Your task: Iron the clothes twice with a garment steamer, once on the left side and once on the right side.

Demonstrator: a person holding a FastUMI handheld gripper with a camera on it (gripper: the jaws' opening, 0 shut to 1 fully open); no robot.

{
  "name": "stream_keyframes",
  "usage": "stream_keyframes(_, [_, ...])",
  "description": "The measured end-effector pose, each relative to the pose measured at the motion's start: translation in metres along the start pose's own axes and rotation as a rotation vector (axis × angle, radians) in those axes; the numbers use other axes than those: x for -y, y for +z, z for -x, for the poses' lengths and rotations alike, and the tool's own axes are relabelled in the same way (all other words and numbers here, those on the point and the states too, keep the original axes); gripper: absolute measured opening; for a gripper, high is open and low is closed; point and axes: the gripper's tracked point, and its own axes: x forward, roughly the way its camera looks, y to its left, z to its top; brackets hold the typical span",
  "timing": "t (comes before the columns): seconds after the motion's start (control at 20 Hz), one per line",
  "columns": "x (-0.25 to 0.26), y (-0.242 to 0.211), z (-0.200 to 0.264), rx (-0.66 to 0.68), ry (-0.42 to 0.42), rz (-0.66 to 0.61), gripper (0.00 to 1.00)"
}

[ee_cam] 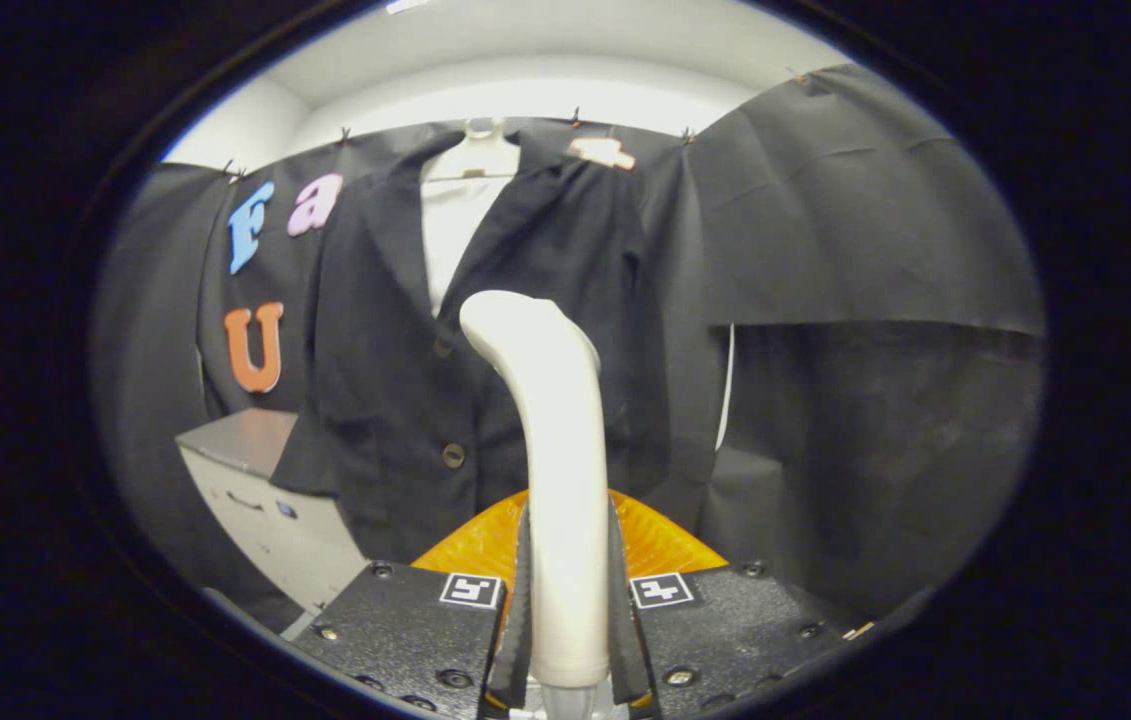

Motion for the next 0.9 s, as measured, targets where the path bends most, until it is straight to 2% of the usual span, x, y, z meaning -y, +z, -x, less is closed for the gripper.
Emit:
stream_keyframes(0.25, [0.022,0.080,-0.017,0.151,-0.040,0.001,0.34])
stream_keyframes(0.7, [0.028,0.175,-0.056,0.289,-0.032,0.021,0.34])
stream_keyframes(0.9, [0.020,0.201,-0.083,0.297,-0.028,0.040,0.34])
